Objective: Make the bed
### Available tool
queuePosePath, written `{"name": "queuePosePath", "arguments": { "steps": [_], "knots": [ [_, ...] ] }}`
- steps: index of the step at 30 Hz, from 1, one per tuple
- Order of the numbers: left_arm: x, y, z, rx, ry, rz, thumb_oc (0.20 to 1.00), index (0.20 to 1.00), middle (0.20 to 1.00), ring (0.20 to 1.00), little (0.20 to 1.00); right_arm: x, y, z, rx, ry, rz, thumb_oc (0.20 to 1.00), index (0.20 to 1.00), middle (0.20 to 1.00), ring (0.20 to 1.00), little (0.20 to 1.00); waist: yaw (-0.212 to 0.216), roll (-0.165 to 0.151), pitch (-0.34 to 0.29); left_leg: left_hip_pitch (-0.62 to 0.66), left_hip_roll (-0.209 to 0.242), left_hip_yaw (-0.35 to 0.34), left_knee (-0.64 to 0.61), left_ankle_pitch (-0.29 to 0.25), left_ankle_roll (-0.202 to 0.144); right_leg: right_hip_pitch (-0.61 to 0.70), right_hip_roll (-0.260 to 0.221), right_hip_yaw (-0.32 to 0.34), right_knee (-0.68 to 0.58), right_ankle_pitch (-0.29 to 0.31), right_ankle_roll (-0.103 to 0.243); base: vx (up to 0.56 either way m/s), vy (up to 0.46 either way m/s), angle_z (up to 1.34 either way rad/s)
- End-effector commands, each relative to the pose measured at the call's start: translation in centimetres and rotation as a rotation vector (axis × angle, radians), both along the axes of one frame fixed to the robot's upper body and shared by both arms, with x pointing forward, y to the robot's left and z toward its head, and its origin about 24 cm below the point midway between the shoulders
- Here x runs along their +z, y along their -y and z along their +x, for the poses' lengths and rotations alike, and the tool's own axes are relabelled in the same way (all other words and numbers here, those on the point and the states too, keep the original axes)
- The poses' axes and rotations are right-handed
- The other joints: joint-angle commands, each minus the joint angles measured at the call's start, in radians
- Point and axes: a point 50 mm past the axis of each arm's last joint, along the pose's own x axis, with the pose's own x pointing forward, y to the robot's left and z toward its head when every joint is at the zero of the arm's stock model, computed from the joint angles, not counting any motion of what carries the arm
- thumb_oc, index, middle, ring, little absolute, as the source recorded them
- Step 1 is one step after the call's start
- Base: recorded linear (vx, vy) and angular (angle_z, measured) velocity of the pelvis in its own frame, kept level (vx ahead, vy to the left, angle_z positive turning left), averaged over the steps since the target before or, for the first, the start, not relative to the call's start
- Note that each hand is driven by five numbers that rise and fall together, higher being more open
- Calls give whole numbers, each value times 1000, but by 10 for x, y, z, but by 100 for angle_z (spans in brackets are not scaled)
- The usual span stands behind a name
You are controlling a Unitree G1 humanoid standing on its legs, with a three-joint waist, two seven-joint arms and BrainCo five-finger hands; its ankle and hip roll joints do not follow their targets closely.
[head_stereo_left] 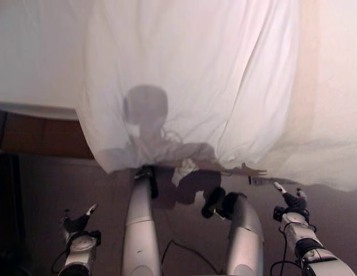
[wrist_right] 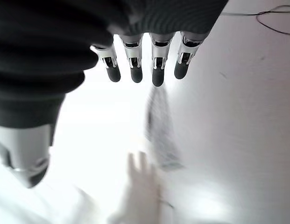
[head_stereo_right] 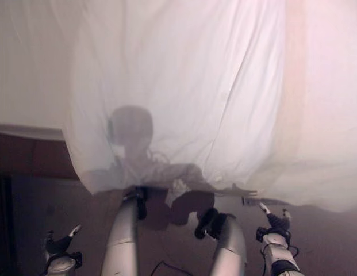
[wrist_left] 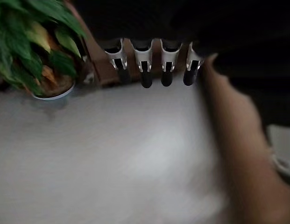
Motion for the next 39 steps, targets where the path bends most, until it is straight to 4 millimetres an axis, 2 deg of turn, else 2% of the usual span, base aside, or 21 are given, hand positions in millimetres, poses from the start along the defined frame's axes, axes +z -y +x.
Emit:
{"name": "queuePosePath", "arguments": {
  "steps": [1, 2, 3, 4, 5, 7, 11, 12, 13, 15, 18, 19, 22, 23, 24, 26, 28, 29, 34, 37, 39],
  "knots": [
    [56, -15, 10, 147, 389, 153, 1000, 1000, 1000, 1000, 1000, 39, 18, -2, -171, 228, -154, 1000, 1000, 1000, 1000, 1000, -11, 23, -8, 117, 38, -53, 77, -149, -55, 78, -39, 1, -273, 226, 60, 117, -11, 16],
    [55, -14, 8, 148, 383, 155, 1000, 1000, 1000, 1000, 1000, 38, 17, -4, -171, 222, -156, 1000, 1000, 1000, 1000, 1000, -13, 23, -8, 127, 37, -54, 70, -148, -55, 91, -38, -3, -280, 228, 61, 174, -27, 26],
    [84, -14, 14, 141, 516, 231, 1000, 1000, 1000, 1000, 1000, 52, 17, -6, -188, 282, -215, 1000, 1000, 1000, 1000, 1000, -5, 27, -8, 210, 37, -52, 40, -144, -60, 186, -38, -35, -311, 230, 72, 101, -13, 28],
    [84, -13, 13, 141, 511, 233, 1000, 1000, 1000, 1000, 1000, 52, 16, -7, -188, 277, -217, 1000, 1000, 1000, 1000, 1000, -6, 28, -8, 217, 37, -53, 35, -144, -60, 196, -36, -39, -317, 232, 73, 101, 24, 36],
    [109, -13, 17, 183, 630, 293, 1000, 1000, 1000, 1000, 1000, 75, 12, -2, -222, 377, -277, 1000, 1000, 1000, 1000, 1000, -1, 34, -8, 266, 33, -43, 10, -122, -51, 255, -42, -67, -352, 261, 66, 36, 41, 23],
    [135, -14, 17, 229, 757, 338, 1000, 1000, 1000, 1000, 1000, 96, 14, -2, -263, 447, -343, 1000, 1000, 1000, 1000, 1000, 1, 41, -8, 325, 32, -38, -4, -126, -51, 315, -46, -80, -370, 267, 75, 61, 41, 10],
    [160, -10, 20, 263, 869, 386, 1000, 1000, 1000, 1000, 1000, 122, 8, 3, -286, 589, -356, 1000, 1000, 1000, 1000, 1000, 6, 45, -19, 409, 29, -35, -34, -131, -52, 398, -43, -94, -407, 278, 85, 86, 23, 3],
    [174, -4, 22, 220, 942, 401, 1000, 1000, 1000, 1000, 1000, 138, 2, 4, -289, 693, -342, 1000, 1000, 1000, 1000, 1000, 6, 48, -34, 424, 28, -34, -43, -133, -51, 410, -42, -97, -415, 282, 87, 135, 34, 2],
    [189, 6, 25, 120, 1020, 417, 1000, 1000, 1000, 1000, 1000, 162, -12, 8, -151, 798, -398, 1000, 1000, 1000, 1000, 1000, 6, 51, -53, 436, 24, -33, -51, -135, -48, 417, -38, -95, -427, 290, 92, 85, 29, 0],
    [200, 12, 28, 41, 1064, 422, 1000, 1000, 1000, 1000, 1000, 167, -20, 10, -63, 840, -386, 1000, 1000, 1000, 1000, 1000, 4, 52, -55, 436, 22, -32, -52, -135, -47, 415, -39, -92, -431, 294, 93, 6, 24, -5],
    [230, 34, 44, -286, 1176, 430, 1000, 1000, 1000, 1000, 1000, 183, -42, 20, 204, 926, -377, 1000, 1000, 1000, 1000, 1000, -3, 52, -32, 419, 13, -38, -41, -137, -43, 393, -43, -82, -418, 301, 91, -104, 29, 0],
    [243, 56, 58, -538, 1200, 392, 1000, 1000, 1000, 1000, 1000, 189, -60, 32, 367, 968, -280, 1000, 1000, 1000, 1000, 1000, -7, 51, -12, 395, 6, -42, -20, -138, -43, 368, -49, -72, -404, 303, 89, -112, 21, 4],
    [250, 71, 73, -724, 1248, 248, 1000, 1000, 1000, 1000, 1000, 191, -72, 46, 516, 977, -179, 1000, 1000, 1000, 1000, 1000, -12, 49, -8, 334, 2, -46, 11, -140, -42, 304, -58, -59, -379, 301, 82, -140, 17, 2],
    [245, 93, 97, -869, 1223, 88, 1000, 1000, 1000, 1000, 1000, 192, -99, 64, 700, 966, -90, 1000, 1000, 1000, 1000, 1000, -16, 51, -8, 269, 2, -51, 56, -171, -51, 225, -66, -31, -328, 277, 90, -128, 7, -5],
    [245, 93, 97, -870, 1224, 88, 1000, 1000, 1000, 1000, 1000, 193, -99, 64, 700, 967, -90, 1000, 1000, 1000, 1000, 1000, -16, 51, -8, 268, 2, -51, 58, -171, -50, 223, -66, -30, -326, 276, 90, -167, 28, -9],
    [236, 118, 124, -1005, 1197, -172, 1000, 1000, 1000, 1000, 1000, 195, -124, 81, 884, 924, -32, 1000, 1000, 1000, 1000, 1000, -27, 59, -8, 159, 1, -49, 101, -168, -50, 107, -78, -9, -277, 278, 83, -188, 67, -2],
    [229, 125, 134, -1048, 1148, -226, 1000, 1000, 1000, 1000, 1000, 195, -131, 90, 929, 880, -45, 1000, 1000, 1000, 1000, 1000, -32, 62, -8, 117, 0, -45, 115, -167, -48, 48, -83, 9, -258, 281, 81, -133, 53, 3],
    [221, 142, 144, -1098, 1076, -268, 1000, 1000, 1000, 1000, 1000, 193, -143, 98, 982, 842, -7, 1000, 1000, 1000, 1000, 1000, -35, 63, -8, 46, 3, -39, 136, -161, -47, -22, -86, 25, -243, 284, 74, -121, 20, -8],
    [210, 178, 162, -1202, 980, -429, 1000, 1000, 1000, 1000, 1000, 187, -172, 108, 1087, 814, 149, 1000, 1000, 1000, 1000, 1000, -51, 58, -8, -80, 6, -33, 157, -139, -46, -166, -85, 57, -210, 294, 67, -83, -2, -7],
    [208, 191, 167, -1224, 971, -506, 1000, 1000, 1000, 1000, 1000, 186, -177, 112, 1113, 792, 169, 1000, 1000, 1000, 1000, 1000, -53, 54, -8, -107, 11, -30, 165, -139, -45, -203, -85, 63, -198, 293, 62, -23, -12, -10],
    [206, 211, 172, -1270, 940, -599, 1000, 1000, 1000, 1000, 1000, 185, -183, 119, 1132, 766, 212, 1000, 1000, 1000, 1000, 1000, -57, 51, -8, -137, 13, -29, 170, -138, -47, -230, -86, 66, -195, 293, 62, -4, -35, -2]
  ]
}}
